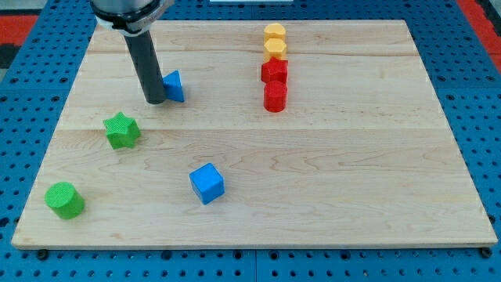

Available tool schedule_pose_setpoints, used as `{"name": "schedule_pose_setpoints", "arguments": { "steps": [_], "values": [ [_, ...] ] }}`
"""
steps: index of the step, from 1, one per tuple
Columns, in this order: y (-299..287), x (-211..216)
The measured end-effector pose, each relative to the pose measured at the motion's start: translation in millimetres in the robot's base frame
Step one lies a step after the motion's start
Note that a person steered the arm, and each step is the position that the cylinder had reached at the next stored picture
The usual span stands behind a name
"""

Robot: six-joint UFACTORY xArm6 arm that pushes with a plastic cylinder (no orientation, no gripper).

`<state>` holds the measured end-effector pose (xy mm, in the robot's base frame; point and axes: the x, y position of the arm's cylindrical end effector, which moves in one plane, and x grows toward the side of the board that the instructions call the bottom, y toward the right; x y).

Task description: Push the blue triangle towards the top center of the board

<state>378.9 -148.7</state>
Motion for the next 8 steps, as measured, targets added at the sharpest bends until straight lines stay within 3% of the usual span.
{"name": "schedule_pose_setpoints", "arguments": {
  "steps": [2, 5, 7, 8],
  "values": [
    [7, 19],
    [47, -16],
    [38, -72],
    [49, -67]
  ]
}}
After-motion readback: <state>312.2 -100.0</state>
